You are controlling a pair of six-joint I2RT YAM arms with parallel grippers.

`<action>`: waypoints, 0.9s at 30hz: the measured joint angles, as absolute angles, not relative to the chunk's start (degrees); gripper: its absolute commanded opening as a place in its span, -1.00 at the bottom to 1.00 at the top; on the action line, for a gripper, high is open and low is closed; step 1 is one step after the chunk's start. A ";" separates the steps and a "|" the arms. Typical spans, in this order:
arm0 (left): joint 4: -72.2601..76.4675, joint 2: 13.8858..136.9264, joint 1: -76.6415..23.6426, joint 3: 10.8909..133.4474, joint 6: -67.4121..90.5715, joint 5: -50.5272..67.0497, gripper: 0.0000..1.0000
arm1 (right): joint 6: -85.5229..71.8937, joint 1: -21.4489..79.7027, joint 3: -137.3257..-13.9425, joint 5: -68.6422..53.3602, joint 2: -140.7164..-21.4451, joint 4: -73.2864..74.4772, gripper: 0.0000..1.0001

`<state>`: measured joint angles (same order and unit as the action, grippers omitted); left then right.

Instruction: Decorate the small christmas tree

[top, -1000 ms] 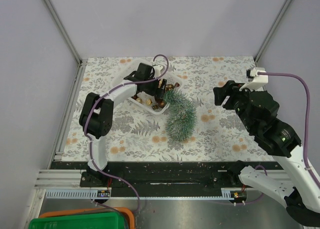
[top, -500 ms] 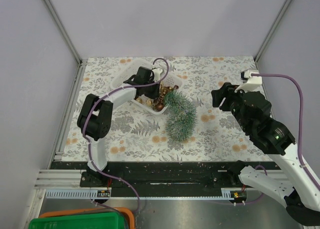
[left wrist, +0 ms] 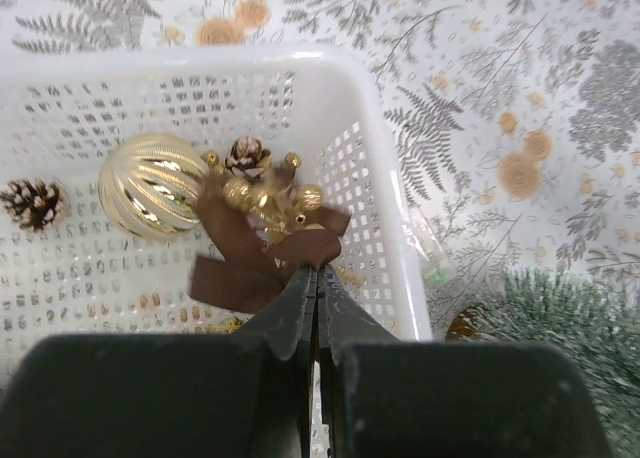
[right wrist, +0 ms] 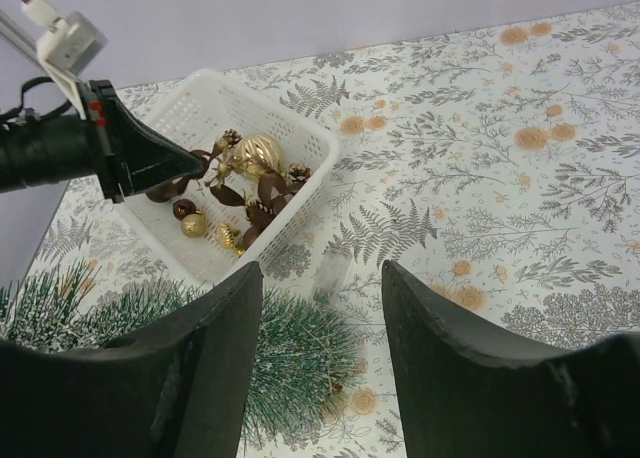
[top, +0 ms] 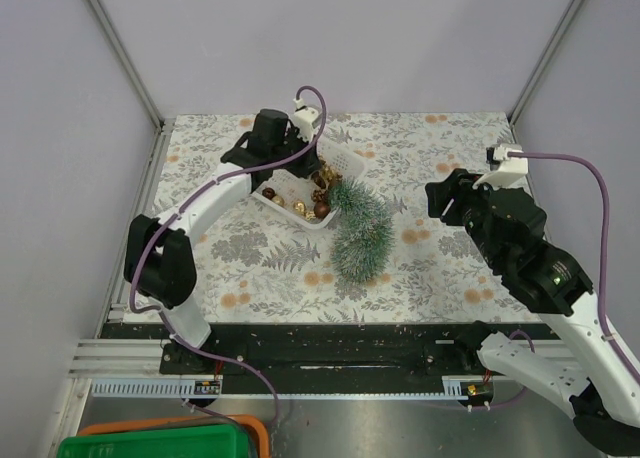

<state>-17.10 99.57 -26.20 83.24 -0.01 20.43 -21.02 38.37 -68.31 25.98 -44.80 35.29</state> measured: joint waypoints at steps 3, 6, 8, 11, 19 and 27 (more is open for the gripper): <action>-18.13 97.54 -26.20 84.31 -0.45 21.69 -1.00 | -21.08 38.37 -67.83 25.98 -44.51 35.11 0.17; -20.49 96.18 -26.20 86.65 -1.28 22.79 -1.00 | -21.04 38.37 -67.37 26.00 -44.53 34.74 0.17; -22.20 95.79 -26.24 89.86 -2.11 23.53 -1.00 | -20.97 38.37 -67.02 26.00 -44.73 34.22 0.18; -24.53 95.61 -26.39 96.44 -3.60 24.25 -1.00 | -20.47 38.37 -66.61 26.00 -45.91 32.67 0.18; -28.86 95.61 -27.97 117.14 -7.68 26.09 -1.00 | -18.65 34.74 -66.57 21.47 -53.36 25.87 0.42; -31.07 94.59 -29.28 121.93 -11.00 31.24 -1.00 | -18.41 25.80 -66.32 6.42 -56.66 17.04 0.73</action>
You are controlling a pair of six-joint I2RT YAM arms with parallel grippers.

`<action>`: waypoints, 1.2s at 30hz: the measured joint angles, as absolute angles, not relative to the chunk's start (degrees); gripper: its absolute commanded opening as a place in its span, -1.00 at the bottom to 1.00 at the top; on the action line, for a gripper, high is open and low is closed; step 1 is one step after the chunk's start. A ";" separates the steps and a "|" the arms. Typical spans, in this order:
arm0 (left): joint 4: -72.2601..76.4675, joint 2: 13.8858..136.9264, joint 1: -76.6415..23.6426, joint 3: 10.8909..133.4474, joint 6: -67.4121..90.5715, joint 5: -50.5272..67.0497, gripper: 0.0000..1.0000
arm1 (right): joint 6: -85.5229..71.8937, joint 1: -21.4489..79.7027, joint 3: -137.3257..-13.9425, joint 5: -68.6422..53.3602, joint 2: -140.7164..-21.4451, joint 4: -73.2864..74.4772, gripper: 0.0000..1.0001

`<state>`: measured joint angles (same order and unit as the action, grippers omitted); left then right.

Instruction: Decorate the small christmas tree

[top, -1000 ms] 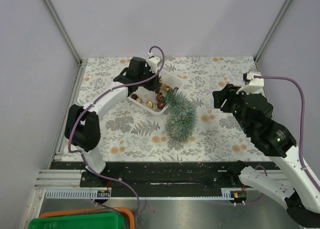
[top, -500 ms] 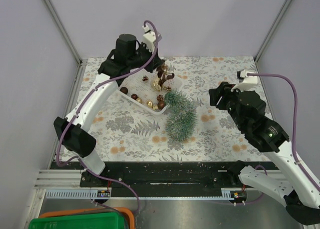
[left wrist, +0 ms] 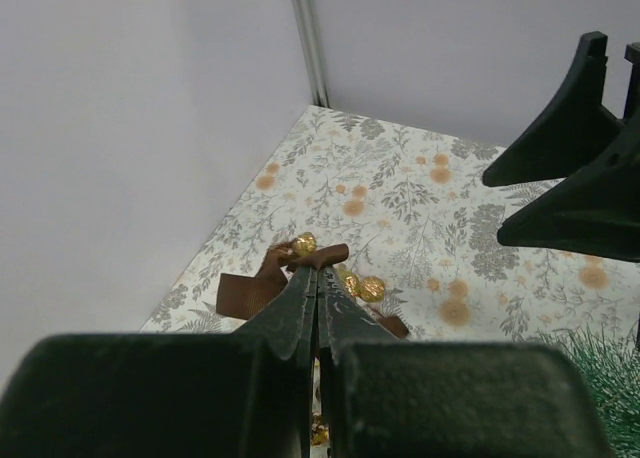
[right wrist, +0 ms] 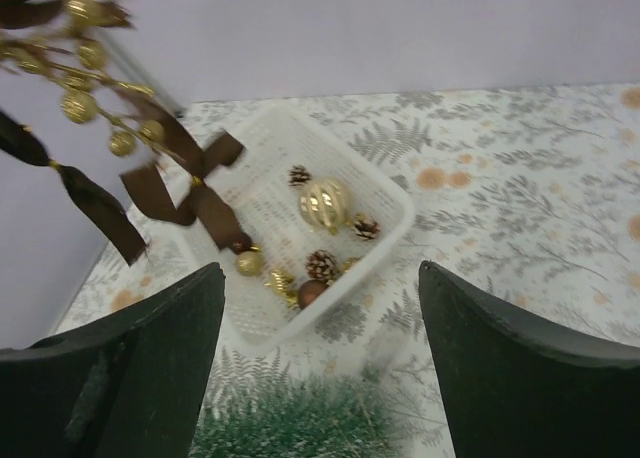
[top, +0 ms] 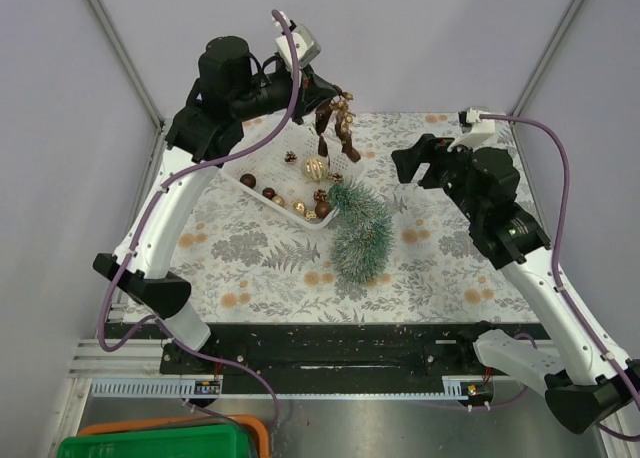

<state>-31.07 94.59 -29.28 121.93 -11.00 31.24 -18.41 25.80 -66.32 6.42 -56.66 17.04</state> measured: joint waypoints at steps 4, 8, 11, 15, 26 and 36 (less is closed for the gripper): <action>-32.16 94.59 -29.52 121.91 -11.18 32.49 -1.00 | -17.96 25.71 -66.32 -3.09 -58.08 10.98 0.74; -32.77 94.59 -29.58 121.91 -11.20 32.84 -1.00 | -17.08 25.71 -66.63 -13.10 -61.47 7.09 0.76; -33.08 94.59 -29.61 121.91 -11.18 33.04 -1.00 | -15.86 25.71 -66.92 -18.87 -65.14 5.58 0.77; -33.15 94.59 -29.65 121.91 -11.14 33.52 -1.00 | -14.35 25.71 -66.92 -21.82 -69.08 4.45 0.73; -33.34 94.59 -29.80 121.91 -9.98 35.83 -1.00 | -13.02 25.71 -69.21 -22.13 -77.23 -2.35 0.30; -33.41 94.52 -29.78 121.80 -9.41 35.97 -1.00 | -12.78 25.71 -71.09 -22.11 -78.74 -4.51 -1.00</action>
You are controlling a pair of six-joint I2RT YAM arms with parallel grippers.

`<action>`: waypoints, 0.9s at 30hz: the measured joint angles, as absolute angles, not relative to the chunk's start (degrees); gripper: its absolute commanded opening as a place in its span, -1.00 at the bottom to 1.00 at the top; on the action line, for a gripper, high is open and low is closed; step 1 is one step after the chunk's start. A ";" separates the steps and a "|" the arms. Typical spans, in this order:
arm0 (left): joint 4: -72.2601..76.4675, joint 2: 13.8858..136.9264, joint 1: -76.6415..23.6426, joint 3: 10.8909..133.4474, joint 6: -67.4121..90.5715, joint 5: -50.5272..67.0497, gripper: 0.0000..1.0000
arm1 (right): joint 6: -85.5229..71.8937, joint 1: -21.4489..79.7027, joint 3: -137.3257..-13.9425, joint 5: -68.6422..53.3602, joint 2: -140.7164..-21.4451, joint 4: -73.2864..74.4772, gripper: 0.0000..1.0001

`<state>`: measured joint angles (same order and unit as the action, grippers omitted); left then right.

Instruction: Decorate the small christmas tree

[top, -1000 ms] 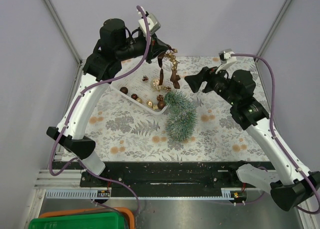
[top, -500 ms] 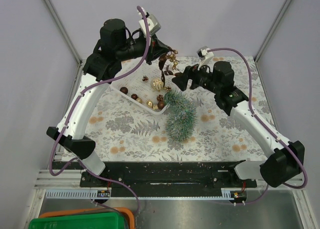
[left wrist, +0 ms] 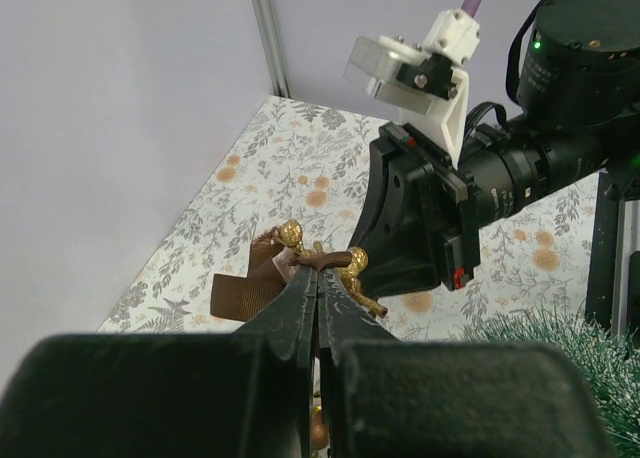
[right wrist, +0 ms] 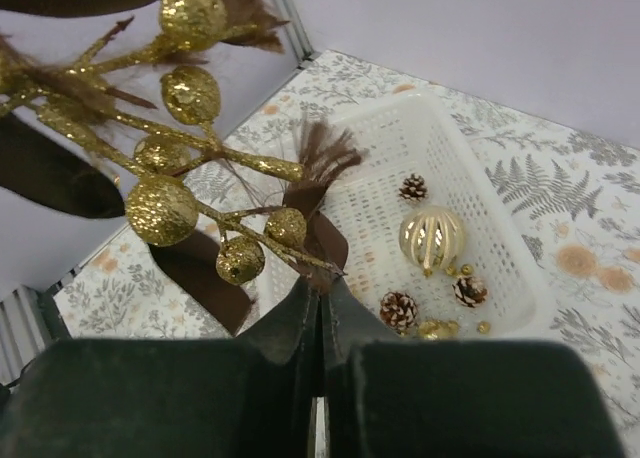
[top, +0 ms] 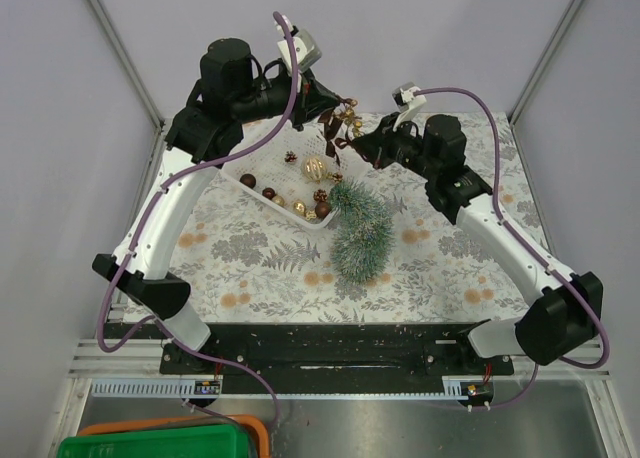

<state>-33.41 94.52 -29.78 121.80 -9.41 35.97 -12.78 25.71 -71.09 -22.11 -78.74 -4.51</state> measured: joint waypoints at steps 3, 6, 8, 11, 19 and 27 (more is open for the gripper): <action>-33.47 93.65 -29.54 120.27 -9.43 35.48 -1.00 | -11.05 25.71 -71.09 -18.76 -77.54 -2.68 -1.00; -33.87 92.03 -28.93 117.82 -9.45 34.30 -1.00 | -8.05 25.71 -72.12 -13.96 -75.26 0.89 -1.00; -33.82 90.94 -28.18 116.11 -9.45 33.54 -1.00 | -6.00 25.71 -74.41 -11.07 -74.02 3.44 -1.00; -34.11 89.23 -26.74 113.78 -9.41 32.95 -1.00 | -3.40 25.71 -78.74 -7.99 -72.29 6.39 -1.00; -34.59 85.93 -25.71 111.90 -9.30 34.24 -0.96 | 0.16 25.71 -87.53 -10.11 -66.65 13.56 -1.00; -35.35 82.50 -25.80 109.10 -9.02 36.80 -1.00 | 0.84 25.80 -94.32 -16.51 -66.04 22.76 -1.00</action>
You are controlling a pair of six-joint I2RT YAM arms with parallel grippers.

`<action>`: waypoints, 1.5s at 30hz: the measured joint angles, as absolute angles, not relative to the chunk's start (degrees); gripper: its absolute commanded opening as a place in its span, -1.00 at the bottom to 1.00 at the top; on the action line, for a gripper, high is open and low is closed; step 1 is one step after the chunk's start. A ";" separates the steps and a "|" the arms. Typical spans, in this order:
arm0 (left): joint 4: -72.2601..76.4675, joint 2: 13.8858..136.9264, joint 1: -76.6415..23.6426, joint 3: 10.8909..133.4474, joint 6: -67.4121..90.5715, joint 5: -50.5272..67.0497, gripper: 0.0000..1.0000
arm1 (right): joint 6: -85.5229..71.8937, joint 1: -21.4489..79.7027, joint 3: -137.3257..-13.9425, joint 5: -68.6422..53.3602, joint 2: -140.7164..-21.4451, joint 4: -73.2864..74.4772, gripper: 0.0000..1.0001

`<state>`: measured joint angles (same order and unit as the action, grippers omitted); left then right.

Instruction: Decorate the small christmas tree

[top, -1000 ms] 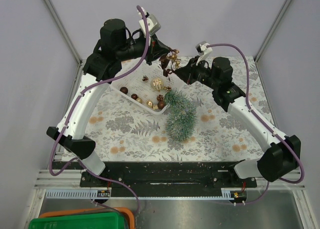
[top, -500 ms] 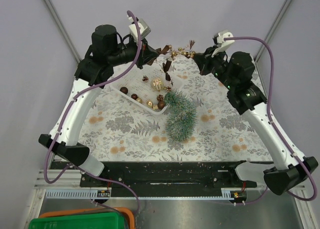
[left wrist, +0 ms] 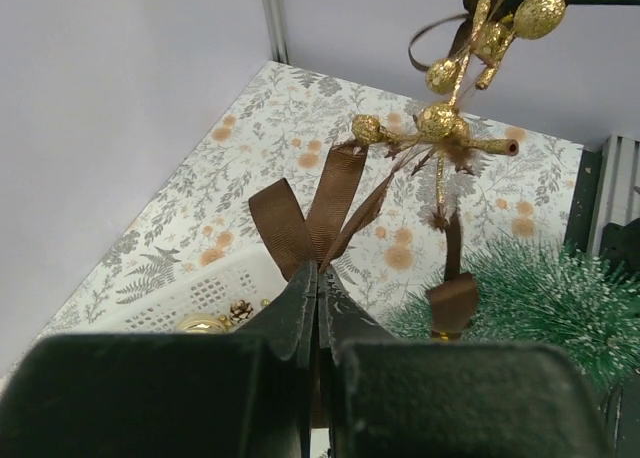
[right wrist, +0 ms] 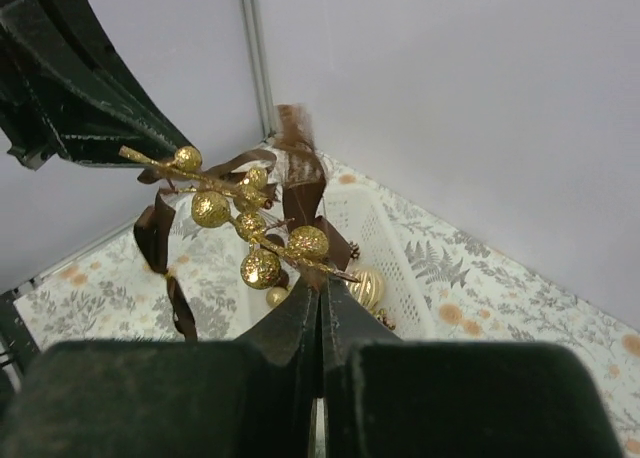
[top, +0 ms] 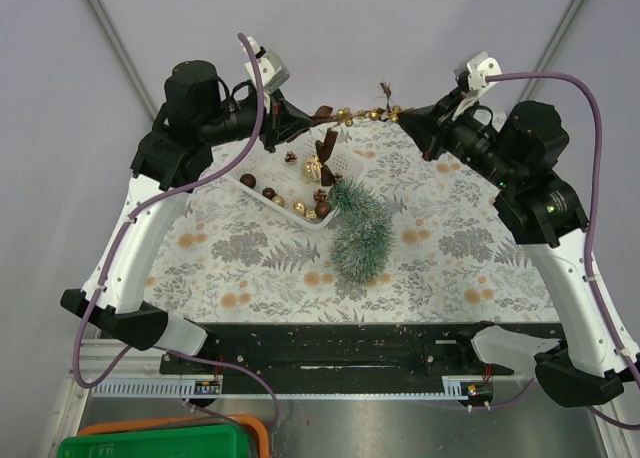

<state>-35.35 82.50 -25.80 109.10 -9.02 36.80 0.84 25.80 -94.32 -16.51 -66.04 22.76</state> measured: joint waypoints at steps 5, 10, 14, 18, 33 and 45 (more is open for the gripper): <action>-37.80 81.45 -25.82 109.27 -9.13 38.37 -1.00 | 1.06 25.80 -94.08 -17.96 -63.81 27.64 -1.00; -41.04 80.82 -25.87 112.66 -10.17 39.35 -1.00 | 0.97 25.82 -91.96 -18.76 -59.59 30.22 -1.00; -43.94 79.79 -25.96 116.09 -11.22 40.75 -1.00 | 0.62 25.85 -91.53 -19.88 -57.19 31.38 -1.00; -47.16 77.82 -25.98 117.36 -13.08 41.95 -1.00 | -0.05 25.85 -91.53 -21.69 -55.83 32.38 -1.00; -63.20 69.97 -26.59 116.84 -24.29 43.22 -1.00 | -3.88 25.85 -90.67 -25.54 -49.71 34.63 -1.00; -67.75 66.96 -26.59 117.32 -25.52 47.70 -1.00 | -8.36 25.82 -87.42 -29.76 -47.53 34.76 -1.00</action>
<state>-67.75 66.96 -26.59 117.32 -25.52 47.70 -8.36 25.82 -87.42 -29.76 -47.53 34.76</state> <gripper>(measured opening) 0.015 0.014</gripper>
